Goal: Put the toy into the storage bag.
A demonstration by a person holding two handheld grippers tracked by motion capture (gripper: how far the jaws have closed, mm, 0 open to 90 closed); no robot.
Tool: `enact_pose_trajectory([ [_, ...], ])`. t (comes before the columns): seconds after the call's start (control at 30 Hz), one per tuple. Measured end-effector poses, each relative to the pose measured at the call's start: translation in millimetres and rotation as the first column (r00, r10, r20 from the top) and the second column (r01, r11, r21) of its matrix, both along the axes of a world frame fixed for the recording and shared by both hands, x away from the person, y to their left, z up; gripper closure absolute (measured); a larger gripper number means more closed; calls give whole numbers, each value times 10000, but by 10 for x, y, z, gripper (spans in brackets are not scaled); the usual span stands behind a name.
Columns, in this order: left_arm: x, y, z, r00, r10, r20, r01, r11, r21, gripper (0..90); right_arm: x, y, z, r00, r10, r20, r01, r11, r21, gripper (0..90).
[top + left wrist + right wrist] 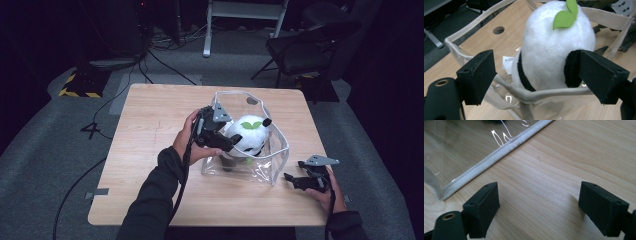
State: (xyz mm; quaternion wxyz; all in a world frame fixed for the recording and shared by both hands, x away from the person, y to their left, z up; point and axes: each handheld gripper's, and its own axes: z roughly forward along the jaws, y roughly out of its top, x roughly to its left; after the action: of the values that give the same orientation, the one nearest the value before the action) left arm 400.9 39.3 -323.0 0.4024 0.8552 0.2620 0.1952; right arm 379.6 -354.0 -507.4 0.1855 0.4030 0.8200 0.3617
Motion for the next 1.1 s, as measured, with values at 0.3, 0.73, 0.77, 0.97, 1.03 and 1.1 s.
enact_pose_trajectory([
  [0.3, 70, 190, 0, 9971, 722, 253, -715, 9971, -273, 159, 0, 0, 0, 10000, 0, 0, 0, 10000, 2, 168],
  [0.73, 109, 576, -5, 9832, 1804, 271, -1776, 9806, -829, 161, 0, 0, 0, 10000, 0, 1, 0, 10000, 2, 168],
  [0.77, 109, 608, -8, 9821, 1863, 262, -1835, 9793, -858, 160, 0, 0, 0, 10000, 0, 0, 0, 10000, 0, 168],
  [0.97, 109, 781, -42, 9743, 2247, 167, -2224, 9709, -893, 160, 0, 0, 0, 10000, -1, 1, 1, 10000, 1, 168],
  [1.03, 107, 828, -65, 9718, 2351, 161, -2332, 9692, -789, 160, 0, 0, 0, 10000, -1, 0, 1, 10000, 0, 168],
  [1.1, 104, 870, -97, 9698, 2436, 115, -2422, 9676, -709, 159, 0, 0, 0, 10000, -1, 1, 1, 10000, 0, 168],
])
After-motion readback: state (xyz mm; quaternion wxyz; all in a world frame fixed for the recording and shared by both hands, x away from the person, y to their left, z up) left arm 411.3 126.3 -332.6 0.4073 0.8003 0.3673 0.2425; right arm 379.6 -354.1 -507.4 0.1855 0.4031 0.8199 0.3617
